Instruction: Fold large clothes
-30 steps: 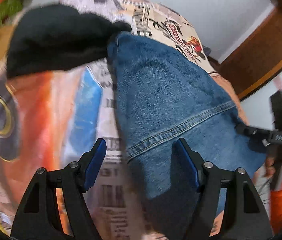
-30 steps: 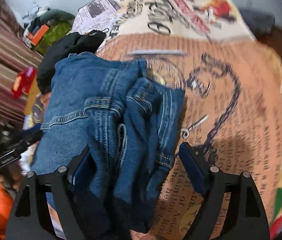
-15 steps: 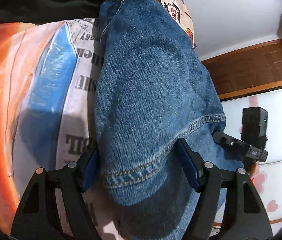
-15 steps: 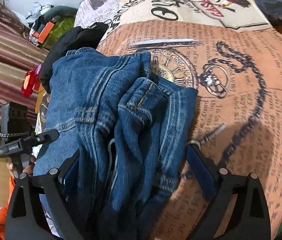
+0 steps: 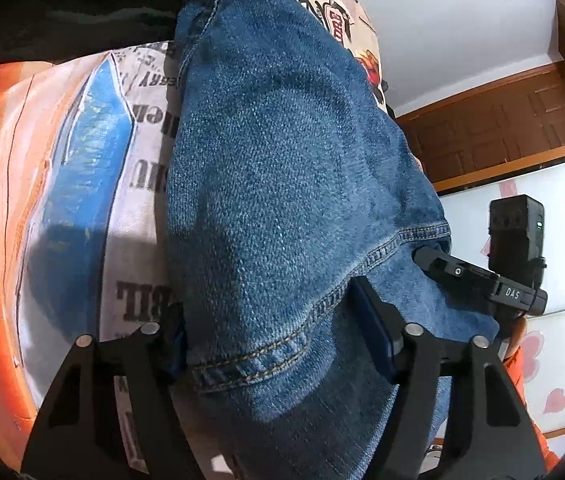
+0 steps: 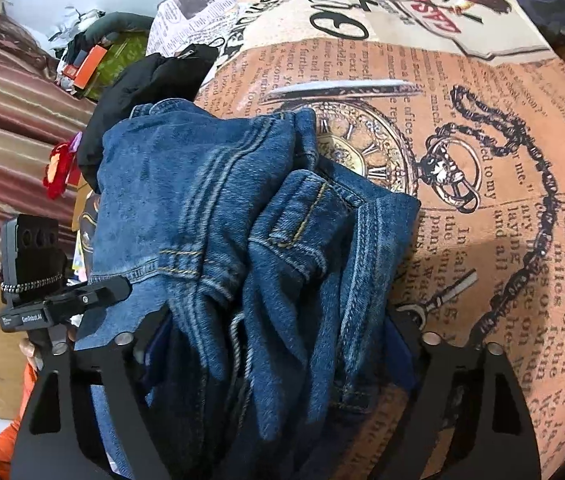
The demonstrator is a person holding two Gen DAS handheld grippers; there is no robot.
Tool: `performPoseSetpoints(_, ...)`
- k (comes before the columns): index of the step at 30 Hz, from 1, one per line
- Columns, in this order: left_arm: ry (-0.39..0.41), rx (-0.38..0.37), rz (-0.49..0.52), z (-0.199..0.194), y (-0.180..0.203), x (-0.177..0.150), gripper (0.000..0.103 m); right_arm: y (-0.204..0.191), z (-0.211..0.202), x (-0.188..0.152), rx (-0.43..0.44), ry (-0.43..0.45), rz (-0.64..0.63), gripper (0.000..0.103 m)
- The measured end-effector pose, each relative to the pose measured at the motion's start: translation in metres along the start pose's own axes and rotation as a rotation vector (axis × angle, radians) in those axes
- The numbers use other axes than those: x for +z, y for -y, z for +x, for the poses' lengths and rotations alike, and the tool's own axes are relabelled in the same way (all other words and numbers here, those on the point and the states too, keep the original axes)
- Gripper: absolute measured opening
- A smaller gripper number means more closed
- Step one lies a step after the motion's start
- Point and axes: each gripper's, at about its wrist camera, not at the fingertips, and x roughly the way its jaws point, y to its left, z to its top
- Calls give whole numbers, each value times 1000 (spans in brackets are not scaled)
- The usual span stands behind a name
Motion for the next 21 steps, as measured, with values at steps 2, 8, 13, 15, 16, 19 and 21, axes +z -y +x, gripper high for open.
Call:
performPoseSetpoints(2, 6, 12, 11, -3, 4, -2, 61, -5, -4, -1, -12, 17, -17, 63)
performPoseSetpoints(8, 29, 5, 40, -21, 17, 0, 44, -24, -13, -4, -63, 50, -42, 42)
performPoseSetpoints(13, 51, 1, 96, -47, 33, -1, 39, -46, -26, -4, -51, 68, -50, 33)
performPoseSetpoints(15, 75, 18, 129, -62, 41, -1, 39, -55, -32, -5, -41, 79, -67, 33)
performPoseSetpoints(16, 88, 28, 144, -68, 45, -2, 39, -62, -34, -4, -39, 85, -82, 32)
performPoseSetpoints(19, 133, 68, 190, -91, 53, -4, 39, -80, -37, -2, -38, 104, -117, 32)
performPoseSetpoints(21, 164, 84, 205, -109, 58, -4, 39, -93, -38, 1, -29, 121, -132, 32)
